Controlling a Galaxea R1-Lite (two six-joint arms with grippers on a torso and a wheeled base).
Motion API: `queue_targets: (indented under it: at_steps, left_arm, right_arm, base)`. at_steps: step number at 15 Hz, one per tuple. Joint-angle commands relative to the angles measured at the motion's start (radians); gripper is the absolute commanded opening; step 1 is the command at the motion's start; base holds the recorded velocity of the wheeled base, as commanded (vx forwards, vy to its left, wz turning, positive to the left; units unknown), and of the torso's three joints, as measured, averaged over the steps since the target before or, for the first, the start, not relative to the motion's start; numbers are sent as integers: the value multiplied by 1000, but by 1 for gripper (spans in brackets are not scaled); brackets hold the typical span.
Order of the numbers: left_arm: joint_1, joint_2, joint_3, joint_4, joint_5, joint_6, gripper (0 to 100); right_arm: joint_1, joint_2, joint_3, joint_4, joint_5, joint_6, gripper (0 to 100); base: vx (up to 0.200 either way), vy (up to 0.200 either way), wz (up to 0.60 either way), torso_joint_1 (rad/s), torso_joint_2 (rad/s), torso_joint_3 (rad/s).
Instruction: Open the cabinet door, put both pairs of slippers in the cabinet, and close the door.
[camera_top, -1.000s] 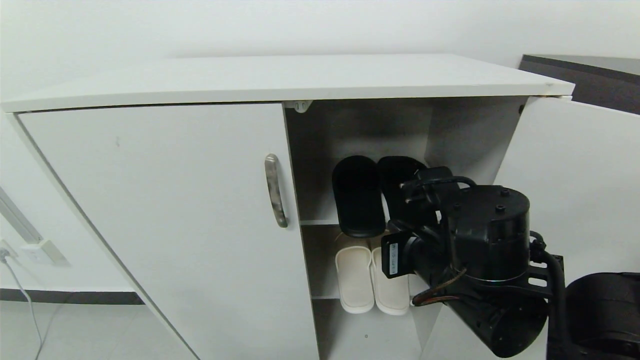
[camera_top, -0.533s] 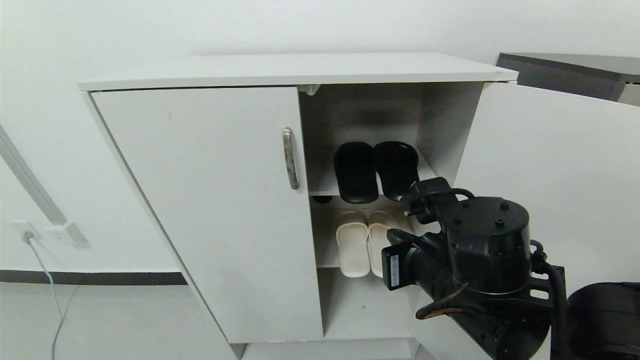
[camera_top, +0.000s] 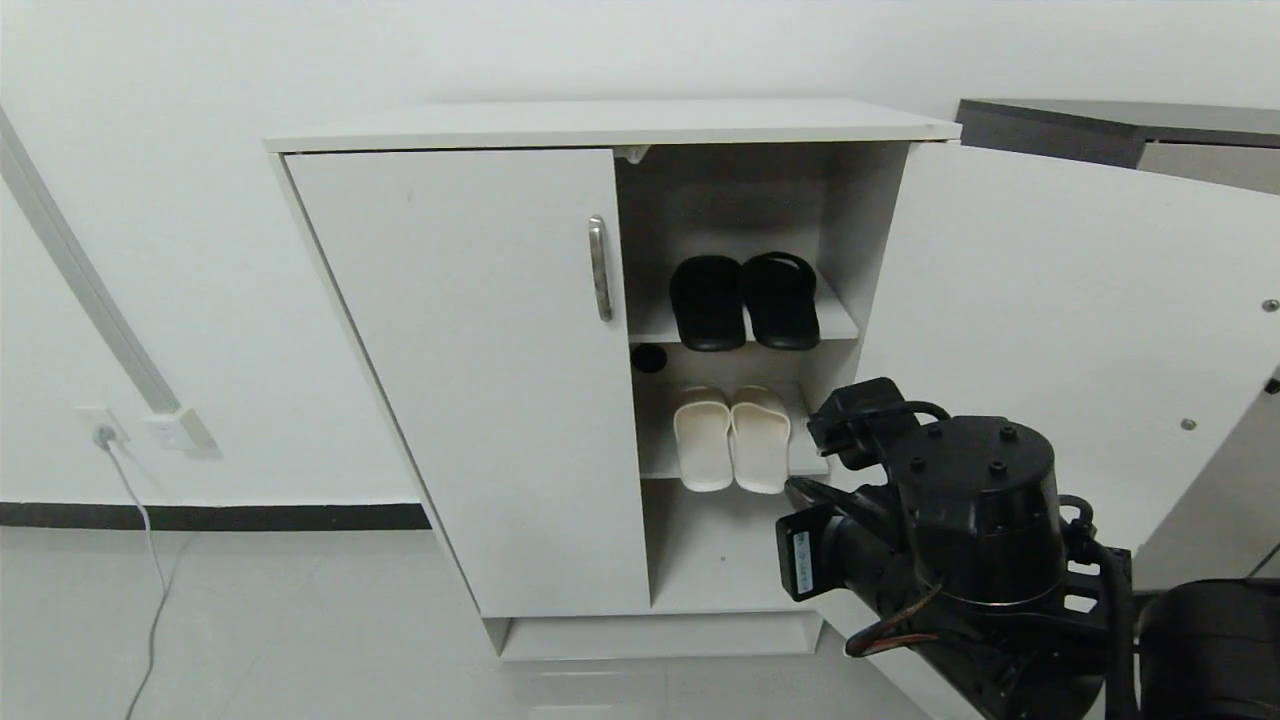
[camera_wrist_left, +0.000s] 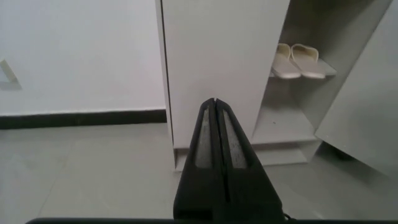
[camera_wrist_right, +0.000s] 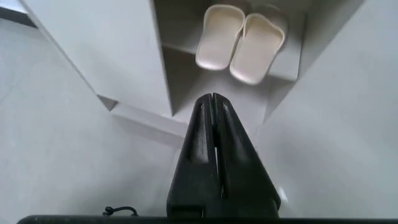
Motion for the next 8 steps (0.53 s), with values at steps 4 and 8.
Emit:
queue_targets:
  at_steps: [4,8]
  left_arm:
    - [0,1,0,0,0,-2,0]
    - [0,1,0,0,0,-2,0]
  right_arm:
    - [-6,8,8,1,1,1,0]
    - [-6,6,19,-1,1,1,0]
  base:
    - [-50,0,0,1,-1,2]
    - [0,0,0,0,0,0]
